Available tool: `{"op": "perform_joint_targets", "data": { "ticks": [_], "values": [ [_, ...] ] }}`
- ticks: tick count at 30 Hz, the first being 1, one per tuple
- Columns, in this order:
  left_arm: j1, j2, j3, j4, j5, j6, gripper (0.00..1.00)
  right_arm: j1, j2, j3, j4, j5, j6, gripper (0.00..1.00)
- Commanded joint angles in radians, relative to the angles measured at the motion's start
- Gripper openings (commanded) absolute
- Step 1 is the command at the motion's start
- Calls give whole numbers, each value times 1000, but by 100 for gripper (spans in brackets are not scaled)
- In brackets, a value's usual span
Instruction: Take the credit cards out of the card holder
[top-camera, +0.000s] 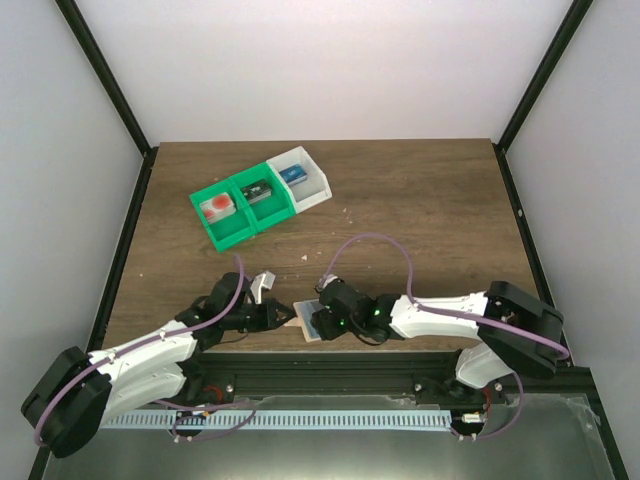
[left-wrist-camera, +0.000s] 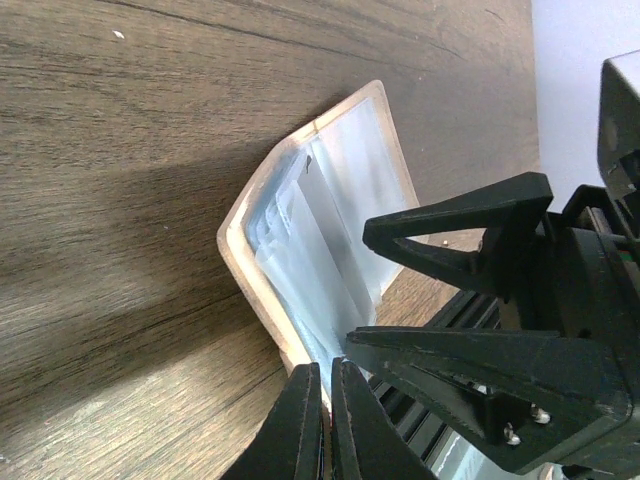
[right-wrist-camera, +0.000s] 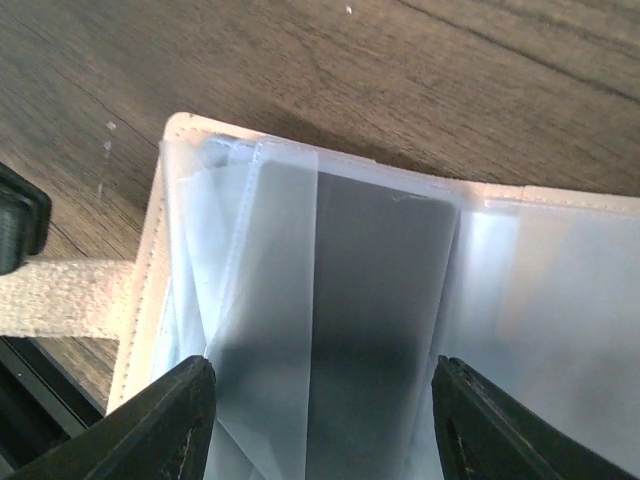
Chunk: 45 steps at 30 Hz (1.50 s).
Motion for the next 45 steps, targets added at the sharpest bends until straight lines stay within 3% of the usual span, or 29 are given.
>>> {"op": "perform_joint_targets", "data": {
  "ticks": [1, 17, 23, 33, 45],
  "values": [
    [1, -5, -7, 28, 4, -2, 0, 13, 28, 39, -1, -1, 4, 61],
    [1, -3, -10, 32, 4, -4, 0, 27, 45, 51, -13, 1, 12, 65],
    [1, -9, -2, 17, 6, 0, 0, 43, 61, 78, -74, 75, 15, 65],
    [1, -40, -27, 20, 2, -12, 0, 73, 55, 125, -185, 222, 44, 57],
    [2, -41, -19, 10, 7, -9, 0, 75, -7, 89, -193, 252, 66, 47]
  ]
}}
